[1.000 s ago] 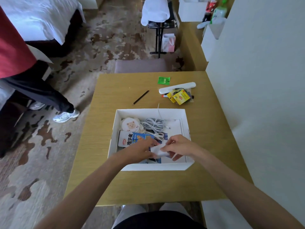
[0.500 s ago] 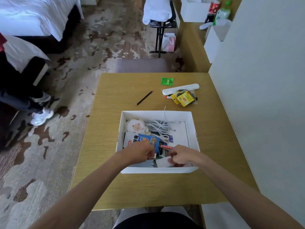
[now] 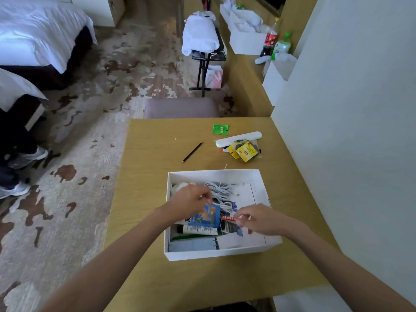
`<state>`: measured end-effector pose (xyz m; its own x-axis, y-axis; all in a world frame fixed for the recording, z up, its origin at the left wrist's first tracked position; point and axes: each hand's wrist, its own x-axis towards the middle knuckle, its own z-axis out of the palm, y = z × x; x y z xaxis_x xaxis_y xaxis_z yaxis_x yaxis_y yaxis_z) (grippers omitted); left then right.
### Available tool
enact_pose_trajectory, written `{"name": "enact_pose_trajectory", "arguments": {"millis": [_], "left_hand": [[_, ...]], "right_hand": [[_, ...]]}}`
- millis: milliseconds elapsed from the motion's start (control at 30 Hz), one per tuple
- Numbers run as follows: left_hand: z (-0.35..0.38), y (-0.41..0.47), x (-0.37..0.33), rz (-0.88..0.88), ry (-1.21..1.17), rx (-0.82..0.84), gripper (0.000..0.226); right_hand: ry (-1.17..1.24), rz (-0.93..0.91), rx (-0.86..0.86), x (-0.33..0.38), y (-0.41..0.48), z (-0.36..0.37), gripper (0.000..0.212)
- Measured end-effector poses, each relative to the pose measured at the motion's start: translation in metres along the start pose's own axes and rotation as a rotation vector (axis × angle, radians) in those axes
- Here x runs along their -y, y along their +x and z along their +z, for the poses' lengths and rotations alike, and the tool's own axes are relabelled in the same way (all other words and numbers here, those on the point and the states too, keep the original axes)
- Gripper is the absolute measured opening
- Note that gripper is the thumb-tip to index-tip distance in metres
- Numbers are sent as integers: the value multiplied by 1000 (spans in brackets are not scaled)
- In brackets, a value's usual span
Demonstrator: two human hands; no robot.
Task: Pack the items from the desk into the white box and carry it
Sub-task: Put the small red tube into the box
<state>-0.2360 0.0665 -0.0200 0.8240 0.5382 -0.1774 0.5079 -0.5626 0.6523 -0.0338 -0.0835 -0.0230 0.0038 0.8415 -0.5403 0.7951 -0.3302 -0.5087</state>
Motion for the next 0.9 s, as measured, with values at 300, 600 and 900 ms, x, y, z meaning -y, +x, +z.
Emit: {"name": "enact_pose_trajectory", "arguments": {"millis": [300,600,900], "left_hand": [[-40,65,8,-25,-94,-220,19],[-44,169,74,-411,26,-128,37],[-11,253,120,-587,272,-71,38]], "right_hand": [[338,2,-407,6,19,-63,14],[347,-85,-449,-25,121,-111,18],[-124,-38,-493,-74,239,-134,23]]}}
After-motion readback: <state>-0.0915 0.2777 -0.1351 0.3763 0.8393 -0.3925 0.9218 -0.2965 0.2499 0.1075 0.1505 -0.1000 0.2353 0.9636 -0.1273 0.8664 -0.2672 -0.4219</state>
